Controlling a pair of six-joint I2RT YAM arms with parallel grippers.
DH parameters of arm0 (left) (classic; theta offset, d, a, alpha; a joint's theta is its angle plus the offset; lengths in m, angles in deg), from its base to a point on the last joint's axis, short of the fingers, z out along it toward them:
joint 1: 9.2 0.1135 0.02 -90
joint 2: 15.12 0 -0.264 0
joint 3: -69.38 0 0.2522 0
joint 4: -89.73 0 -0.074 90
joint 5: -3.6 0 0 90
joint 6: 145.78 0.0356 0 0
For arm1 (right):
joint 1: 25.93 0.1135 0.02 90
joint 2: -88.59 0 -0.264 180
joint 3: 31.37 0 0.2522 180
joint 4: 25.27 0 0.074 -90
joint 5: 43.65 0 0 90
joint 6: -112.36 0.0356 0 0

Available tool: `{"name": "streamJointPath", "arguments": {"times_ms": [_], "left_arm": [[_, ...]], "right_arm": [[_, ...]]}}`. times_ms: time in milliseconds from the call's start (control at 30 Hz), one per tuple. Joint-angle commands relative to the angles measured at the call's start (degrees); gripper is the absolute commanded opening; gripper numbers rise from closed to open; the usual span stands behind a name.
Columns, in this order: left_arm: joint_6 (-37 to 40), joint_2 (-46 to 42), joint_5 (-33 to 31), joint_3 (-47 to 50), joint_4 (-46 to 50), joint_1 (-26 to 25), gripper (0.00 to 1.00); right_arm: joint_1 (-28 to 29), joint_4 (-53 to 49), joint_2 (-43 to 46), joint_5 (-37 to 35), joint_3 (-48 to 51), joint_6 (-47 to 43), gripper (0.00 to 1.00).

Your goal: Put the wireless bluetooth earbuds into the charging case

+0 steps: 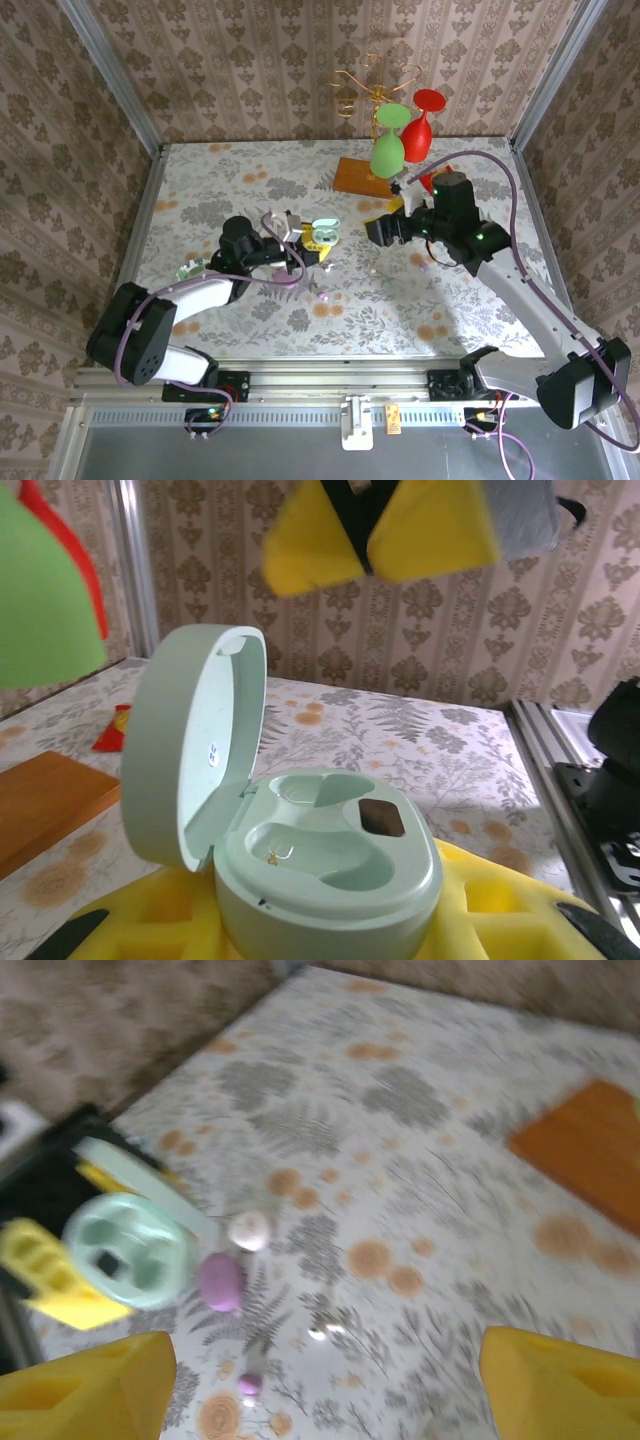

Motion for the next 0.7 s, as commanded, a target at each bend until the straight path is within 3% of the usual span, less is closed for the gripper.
{"name": "streamJointPath", "arguments": {"times_ms": [0, 200, 300, 667], "left_arm": [[-4.6, 0.8, 0.5, 0.6, -9.1, 1.0, 0.23], [-4.4, 0.1, 0.4, 1.3, -9.1, 2.2, 0.23], [-3.4, -0.8, 0.3, 1.3, -7.1, 2.6, 0.23], [7.2, -9.9, -2.4, 0.9, 11.1, 2.8, 0.24]], "right_arm": [[-2.7, 1.1, 2.2, -8.8, 4.4, 13.1, 0.79], [-3.1, -3.0, 0.0, -13.0, 9.9, 16.0, 0.79], [-0.1, -6.0, -4.5, -15.5, 9.0, 13.6, 0.75], [12.2, -19.8, -22.5, -34.5, -0.6, 8.0, 0.49]]}}
